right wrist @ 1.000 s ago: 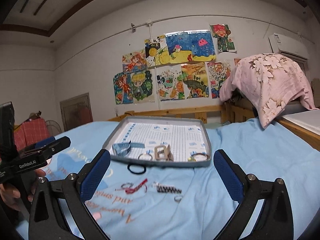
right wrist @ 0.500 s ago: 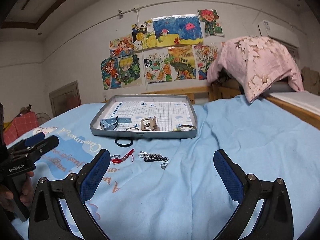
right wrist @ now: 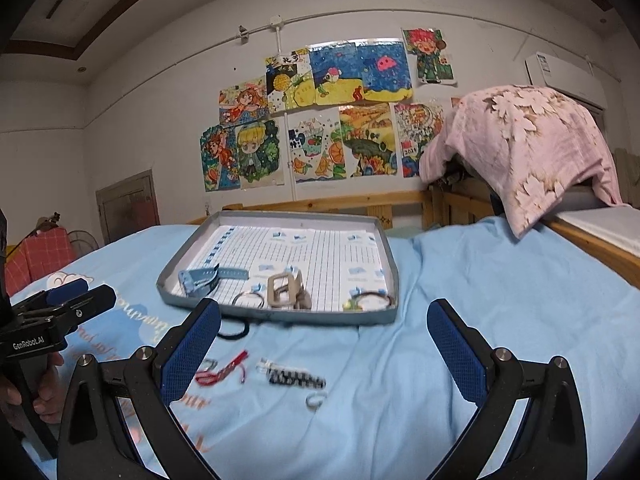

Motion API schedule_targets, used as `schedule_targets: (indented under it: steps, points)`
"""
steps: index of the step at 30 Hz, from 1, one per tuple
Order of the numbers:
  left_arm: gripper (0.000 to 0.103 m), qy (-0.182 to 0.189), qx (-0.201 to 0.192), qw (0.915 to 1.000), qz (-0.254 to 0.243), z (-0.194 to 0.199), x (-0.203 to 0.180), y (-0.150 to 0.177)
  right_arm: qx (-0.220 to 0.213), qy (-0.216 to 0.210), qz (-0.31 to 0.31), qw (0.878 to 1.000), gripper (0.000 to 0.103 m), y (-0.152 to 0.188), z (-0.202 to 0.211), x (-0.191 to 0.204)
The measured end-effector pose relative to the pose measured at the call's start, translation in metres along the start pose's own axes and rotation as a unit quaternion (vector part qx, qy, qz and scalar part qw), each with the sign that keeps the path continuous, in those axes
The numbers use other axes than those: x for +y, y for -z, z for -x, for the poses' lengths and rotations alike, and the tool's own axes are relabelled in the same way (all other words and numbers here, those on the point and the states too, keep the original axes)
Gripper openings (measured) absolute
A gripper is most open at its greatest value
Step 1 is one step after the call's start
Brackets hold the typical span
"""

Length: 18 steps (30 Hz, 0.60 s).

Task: Organize jewelry
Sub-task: 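Withdraw both tools from the tray toward the red string and rings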

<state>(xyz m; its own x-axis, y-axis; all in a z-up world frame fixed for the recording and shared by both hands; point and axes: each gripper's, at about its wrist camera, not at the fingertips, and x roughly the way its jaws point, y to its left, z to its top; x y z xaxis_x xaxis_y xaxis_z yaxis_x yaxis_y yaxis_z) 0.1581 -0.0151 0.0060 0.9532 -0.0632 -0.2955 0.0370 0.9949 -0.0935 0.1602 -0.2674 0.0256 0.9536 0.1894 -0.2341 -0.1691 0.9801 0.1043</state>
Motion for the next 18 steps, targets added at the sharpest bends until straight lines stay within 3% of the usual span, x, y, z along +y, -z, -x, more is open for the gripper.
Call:
schedule_targets:
  steps: [6, 11, 14, 16, 18]
  points:
    - [0.103, -0.003, 0.032, 0.9994, 0.01, -0.029, 0.007, -0.003, 0.013, -0.003, -0.006, 1.0, 0.102, -0.002, -0.025, -0.004]
    - [0.103, 0.025, 0.119, 0.9923, 0.025, -0.068, 0.018, 0.005, 0.061, -0.024, -0.015, 0.998, 0.101, 0.006, -0.05, -0.01]
    - [0.102, 0.046, 0.145, 0.9874, 0.043, -0.078, 0.025, 0.016, 0.081, -0.041, -0.018, 0.996, 0.101, 0.016, -0.057, -0.011]
    - [0.096, 0.06, 0.159, 0.9844, 0.046, -0.082, 0.026, 0.024, 0.096, -0.051, -0.012, 0.994, 0.097, 0.023, -0.061, -0.01]
    - [0.085, 0.075, 0.174, 0.9809, 0.041, -0.086, 0.025, 0.031, 0.114, -0.06, -0.004, 0.992, 0.08, 0.03, -0.065, -0.009]
